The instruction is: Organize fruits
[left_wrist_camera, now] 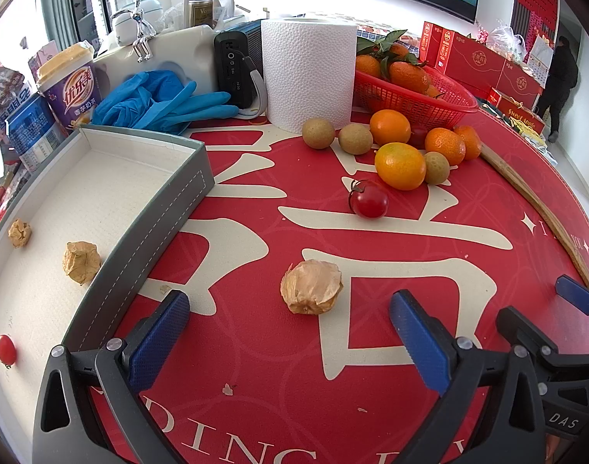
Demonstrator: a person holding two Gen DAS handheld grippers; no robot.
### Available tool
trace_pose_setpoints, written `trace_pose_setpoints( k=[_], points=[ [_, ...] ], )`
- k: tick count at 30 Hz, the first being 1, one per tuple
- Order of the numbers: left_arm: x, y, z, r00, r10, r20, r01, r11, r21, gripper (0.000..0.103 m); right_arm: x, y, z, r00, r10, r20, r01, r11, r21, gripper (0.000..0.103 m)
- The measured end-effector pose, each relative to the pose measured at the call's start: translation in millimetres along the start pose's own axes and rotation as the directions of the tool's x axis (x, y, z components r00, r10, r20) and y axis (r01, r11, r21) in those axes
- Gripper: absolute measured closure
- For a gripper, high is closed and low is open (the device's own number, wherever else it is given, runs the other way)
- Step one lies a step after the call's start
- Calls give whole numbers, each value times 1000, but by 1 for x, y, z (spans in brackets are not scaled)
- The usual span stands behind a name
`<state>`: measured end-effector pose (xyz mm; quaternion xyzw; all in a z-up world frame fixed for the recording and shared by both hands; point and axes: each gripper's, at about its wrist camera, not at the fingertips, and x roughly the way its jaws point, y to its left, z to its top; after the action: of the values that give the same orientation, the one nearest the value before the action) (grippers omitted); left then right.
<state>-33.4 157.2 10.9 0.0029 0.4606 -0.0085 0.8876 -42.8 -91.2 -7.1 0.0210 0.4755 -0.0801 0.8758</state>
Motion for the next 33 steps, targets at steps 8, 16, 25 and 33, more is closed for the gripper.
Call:
trace_pose_setpoints(
  k=[8, 16, 25, 33],
  points=[
    [1, -1, 0, 1000, 0, 0, 0, 1000, -1, 0, 0, 0, 0, 1000, 0, 0, 0, 1000, 0, 0],
    [1, -3, 3, 1000, 8, 0, -8, 1000, -3, 0, 0, -1, 0, 1000, 0, 0, 0, 1000, 0, 0],
    [1, -26, 9, 999, -40, 6, 40, 997, 63, 51, 0, 0, 0, 1000, 0, -1, 0, 1000, 0, 0],
    [-13, -14, -5, 998, -65, -24, 66, 997, 41, 80, 0, 0, 0, 1000, -1, -2, 1, 1000, -1, 0]
  ],
)
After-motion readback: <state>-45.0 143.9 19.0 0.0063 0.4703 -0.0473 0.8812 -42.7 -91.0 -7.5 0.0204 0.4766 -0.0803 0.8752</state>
